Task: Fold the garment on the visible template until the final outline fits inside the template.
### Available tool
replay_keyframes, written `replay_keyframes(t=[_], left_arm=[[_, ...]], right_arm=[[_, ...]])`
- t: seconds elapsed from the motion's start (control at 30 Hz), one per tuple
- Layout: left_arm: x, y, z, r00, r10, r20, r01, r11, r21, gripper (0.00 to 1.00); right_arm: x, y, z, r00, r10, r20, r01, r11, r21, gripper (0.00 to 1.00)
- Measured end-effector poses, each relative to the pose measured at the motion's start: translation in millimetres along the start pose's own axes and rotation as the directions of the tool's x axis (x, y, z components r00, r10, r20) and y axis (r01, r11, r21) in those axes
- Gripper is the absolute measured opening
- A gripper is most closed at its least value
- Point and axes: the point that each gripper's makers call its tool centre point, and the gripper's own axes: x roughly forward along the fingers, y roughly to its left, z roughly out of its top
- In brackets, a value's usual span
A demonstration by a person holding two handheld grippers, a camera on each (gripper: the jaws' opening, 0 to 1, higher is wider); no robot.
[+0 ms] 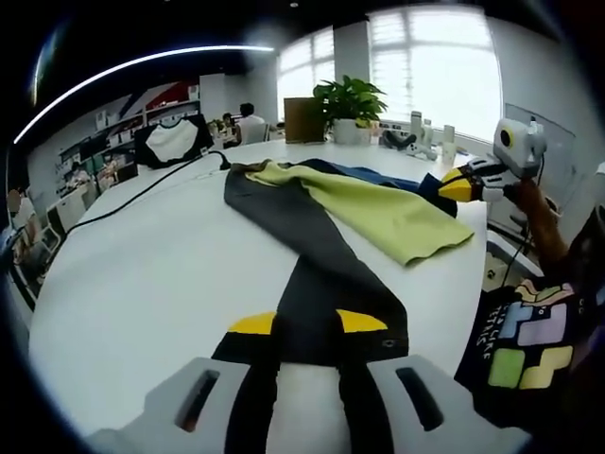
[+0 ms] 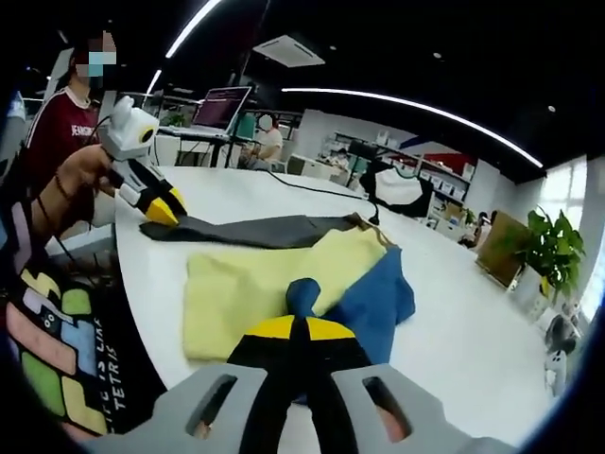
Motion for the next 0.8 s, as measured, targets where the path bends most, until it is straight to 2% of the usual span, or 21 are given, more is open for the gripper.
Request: replay_keyframes(t=[0.07, 0.13, 0.23, 0.3, 0.47, 0.53, 0.7, 0.8], left_arm=[[0.8, 0.6, 0.4, 1.000, 0.000, 0.007, 0.000, 1.000, -0.001, 0.19], [2.2, 4.6, 1.2, 1.000, 0.017, 0.018, -0.017, 1.000, 0.010, 0.09], [3.3, 4.6, 1.8, 0.999, 0.016, 0.027, -0.016, 1.000, 0.025, 0.06], [4.1, 6.2, 2.1, 0.999, 0.017, 0.038, -0.018, 1.000, 0.008, 0.04], [4.6, 5.7, 2.6, 0.999, 0.012, 0.049, -0.012, 1.000, -0.004, 0.03], [4.8, 5.0, 2.7, 0.999, 0.015, 0.047, -0.016, 1.000, 0.016, 0.03], [4.7, 5.2, 2.5, 0.999, 0.014, 0.050, -0.014, 1.000, 0.010, 0.03], [4.6, 4.3, 2.3, 0.998, 0.012, 0.054, -0.015, 0.999, 0.041, 0.03]], right_arm=[[-0.3, 0.1, 0.2, 1.000, 0.002, 0.003, -0.002, 1.000, 0.000, 0.00], [-1.0, 0.6, -2.0, 1.000, 0.012, -0.015, -0.012, 1.000, 0.025, 0.00], [-2.2, 1.2, -0.6, 1.000, 0.018, -0.003, -0.018, 0.999, 0.029, 0.00], [-2.7, -0.5, -0.1, 1.000, 0.007, -0.001, -0.007, 1.000, 0.017, 0.00], [-4.2, -6.0, 2.7, 1.000, -0.024, 0.019, 0.024, 1.000, -0.001, 0.00], [-4.9, -8.7, 5.1, 0.999, -0.035, 0.035, 0.035, 0.999, -0.003, 0.00], [-5.8, -8.4, 5.4, 0.999, -0.029, 0.035, 0.029, 1.000, 0.007, 0.00], [-6.7, -9.9, 8.6, 0.998, -0.043, 0.050, 0.043, 0.999, 0.015, 0.00]])
